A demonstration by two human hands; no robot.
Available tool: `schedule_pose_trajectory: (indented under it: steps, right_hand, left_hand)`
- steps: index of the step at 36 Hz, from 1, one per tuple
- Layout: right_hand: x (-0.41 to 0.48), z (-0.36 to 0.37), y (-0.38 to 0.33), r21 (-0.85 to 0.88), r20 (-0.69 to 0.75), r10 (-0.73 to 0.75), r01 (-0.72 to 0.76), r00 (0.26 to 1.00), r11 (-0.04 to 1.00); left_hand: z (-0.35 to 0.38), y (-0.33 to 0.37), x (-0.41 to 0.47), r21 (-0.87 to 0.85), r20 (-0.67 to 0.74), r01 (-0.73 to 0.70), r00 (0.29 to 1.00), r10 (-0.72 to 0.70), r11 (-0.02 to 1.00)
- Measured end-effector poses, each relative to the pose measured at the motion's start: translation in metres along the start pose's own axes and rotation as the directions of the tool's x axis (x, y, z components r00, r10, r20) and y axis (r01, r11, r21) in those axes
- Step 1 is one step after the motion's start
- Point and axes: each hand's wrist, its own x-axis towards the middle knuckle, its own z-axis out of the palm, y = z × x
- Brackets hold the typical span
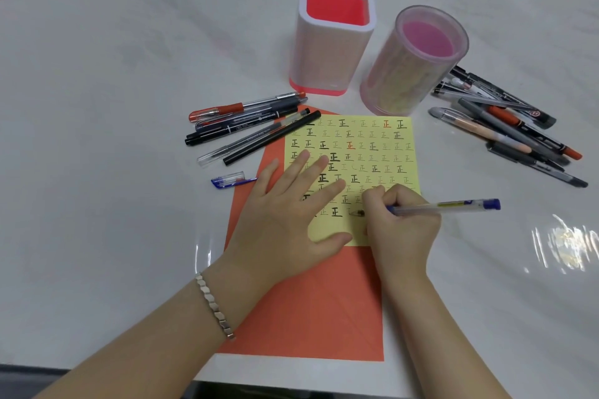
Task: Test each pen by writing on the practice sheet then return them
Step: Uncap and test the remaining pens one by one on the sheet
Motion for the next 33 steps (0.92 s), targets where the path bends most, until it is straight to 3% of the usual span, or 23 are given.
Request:
schedule_pose_trajectory:
  steps: [33]
  right_hand:
    - [0.0001,-0.0006,-0.0014,0.000,0.025,0.025,-0.025,0.999,1.000]
  left_hand:
    - [0.0000,0.0005,-0.0006,-0.010,0.006,0.005,1.000,-0.005,1.000]
